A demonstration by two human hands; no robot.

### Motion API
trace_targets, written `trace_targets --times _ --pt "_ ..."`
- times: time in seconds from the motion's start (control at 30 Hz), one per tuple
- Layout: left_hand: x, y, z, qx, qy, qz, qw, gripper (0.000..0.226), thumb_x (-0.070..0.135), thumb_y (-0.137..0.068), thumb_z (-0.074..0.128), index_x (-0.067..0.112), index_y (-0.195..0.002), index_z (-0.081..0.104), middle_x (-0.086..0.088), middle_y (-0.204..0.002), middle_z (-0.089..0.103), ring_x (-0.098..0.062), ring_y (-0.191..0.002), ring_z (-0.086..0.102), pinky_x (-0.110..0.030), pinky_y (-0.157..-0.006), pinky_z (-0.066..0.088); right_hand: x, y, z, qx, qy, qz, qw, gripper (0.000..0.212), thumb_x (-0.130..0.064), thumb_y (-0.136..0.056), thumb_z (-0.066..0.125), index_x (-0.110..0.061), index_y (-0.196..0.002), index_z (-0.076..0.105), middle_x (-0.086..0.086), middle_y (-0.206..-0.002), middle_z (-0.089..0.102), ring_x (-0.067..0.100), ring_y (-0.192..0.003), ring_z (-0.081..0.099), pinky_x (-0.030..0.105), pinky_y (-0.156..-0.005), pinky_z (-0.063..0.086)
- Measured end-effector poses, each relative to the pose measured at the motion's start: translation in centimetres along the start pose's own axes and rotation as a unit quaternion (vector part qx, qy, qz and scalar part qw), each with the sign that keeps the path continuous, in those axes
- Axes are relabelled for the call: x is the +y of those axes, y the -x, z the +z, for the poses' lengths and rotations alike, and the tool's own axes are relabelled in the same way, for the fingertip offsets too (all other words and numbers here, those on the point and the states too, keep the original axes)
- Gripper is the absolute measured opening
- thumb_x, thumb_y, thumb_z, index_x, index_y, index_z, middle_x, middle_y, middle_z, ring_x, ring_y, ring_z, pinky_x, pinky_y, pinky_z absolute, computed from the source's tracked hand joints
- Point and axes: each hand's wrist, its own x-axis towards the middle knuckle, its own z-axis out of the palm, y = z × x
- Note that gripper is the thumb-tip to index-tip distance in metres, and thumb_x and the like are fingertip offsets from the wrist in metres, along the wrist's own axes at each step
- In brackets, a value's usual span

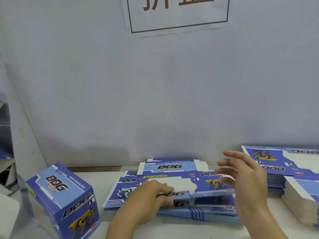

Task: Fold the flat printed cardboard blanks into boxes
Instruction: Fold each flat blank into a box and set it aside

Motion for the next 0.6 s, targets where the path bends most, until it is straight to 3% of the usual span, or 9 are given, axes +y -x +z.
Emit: trace_targets --times 0.1,0.17,0.23,0.3,0.37,0.43,0.47,0.53,0.6 --pt "1.1 0.3 -0.3 0.179 -0.025 0.058 0.982 0.029 0.040 -0.103 0.047 0.041 -0.127 0.063 0.015 -0.126 0.067 -0.016 -0.116 0.059 -0.035 -0.096 0.047 -0.3 1.0 0.9 0.072 0.043 -0.162 0.983 0.027 -0.006 -0.082 0.046 -0.019 -0.073 0.069 -0.003 -0.060 0.065 0.007 -0.053 0.058 0.018 -0.048 0.045" --pt "1.9 0.4 -0.7 0.325 -0.036 0.098 0.940 0.027 0.031 -0.104 0.047 0.033 -0.121 0.068 0.006 -0.106 0.074 -0.023 -0.094 0.066 -0.032 -0.075 0.048 -0.3 1.8 1.7 0.086 0.070 -0.218 0.970 0.028 -0.009 -0.075 0.044 -0.020 -0.067 0.068 -0.005 -0.058 0.065 0.010 -0.050 0.056 0.020 -0.046 0.042" --pt "2.4 0.4 -1.2 0.413 -0.058 0.133 0.899 0.025 0.023 -0.102 0.050 0.018 -0.111 0.073 -0.001 -0.073 0.071 -0.025 -0.059 0.058 -0.029 -0.054 0.038 0.1 2.2 2.4 0.041 0.114 -0.194 0.973 0.029 -0.007 -0.085 0.049 -0.020 -0.072 0.072 -0.004 -0.061 0.067 0.013 -0.050 0.058 0.028 -0.050 0.047" --pt "3.0 0.8 -1.7 0.463 -0.038 0.152 0.873 0.032 0.024 -0.099 0.044 0.010 -0.106 0.073 -0.002 -0.062 0.065 -0.020 -0.047 0.048 -0.029 -0.044 0.038 0.2 2.6 3.0 -0.081 0.137 -0.109 0.981 0.019 -0.017 -0.097 0.057 -0.022 -0.102 0.075 -0.005 -0.079 0.074 0.012 -0.067 0.069 0.033 -0.065 0.056" --pt "3.9 1.1 -2.0 0.435 0.008 0.170 0.884 0.037 0.031 -0.100 0.041 0.014 -0.108 0.072 0.000 -0.071 0.070 -0.018 -0.055 0.057 -0.033 -0.050 0.048 0.0 3.3 3.6 -0.211 0.110 -0.019 0.971 0.050 -0.050 -0.086 0.061 -0.036 -0.134 0.055 -0.014 -0.112 0.070 0.008 -0.097 0.070 0.035 -0.083 0.059" --pt "5.2 1.3 -2.0 0.336 0.069 0.206 0.916 0.030 0.034 -0.103 0.047 0.024 -0.113 0.073 0.008 -0.087 0.075 -0.010 -0.072 0.066 -0.034 -0.067 0.055 -0.1 3.7 4.3 -0.268 0.022 0.035 0.963 0.077 -0.063 -0.073 0.061 -0.045 -0.145 0.039 -0.015 -0.126 0.063 0.010 -0.108 0.068 0.036 -0.087 0.059" --pt "5.9 1.5 -2.0 0.274 0.103 0.228 0.929 0.026 0.033 -0.102 0.051 0.027 -0.115 0.073 0.012 -0.091 0.076 -0.009 -0.080 0.069 -0.034 -0.073 0.055 -0.2 3.7 4.5 -0.266 -0.016 0.031 0.963 0.075 -0.060 -0.076 0.063 -0.041 -0.145 0.041 -0.011 -0.123 0.065 0.010 -0.103 0.070 0.034 -0.082 0.060" --pt "7.0 1.9 -1.9 0.174 0.177 0.259 0.933 0.022 0.029 -0.097 0.059 0.034 -0.111 0.075 0.018 -0.100 0.075 -0.005 -0.096 0.070 -0.029 -0.084 0.055 -0.2 3.2 4.4 -0.200 -0.015 -0.027 0.979 0.041 -0.040 -0.092 0.061 -0.027 -0.130 0.054 -0.009 -0.099 0.071 0.006 -0.085 0.071 0.025 -0.070 0.056" --pt "7.3 2.1 -1.9 0.150 0.236 0.258 0.925 0.021 0.031 -0.091 0.065 0.042 -0.106 0.076 0.023 -0.117 0.070 0.008 -0.115 0.059 -0.020 -0.097 0.050 -0.7 2.2 3.7 -0.135 0.044 -0.079 0.987 0.021 -0.014 -0.102 0.051 -0.027 -0.117 0.060 -0.014 -0.090 0.073 0.000 -0.081 0.069 0.023 -0.070 0.053"
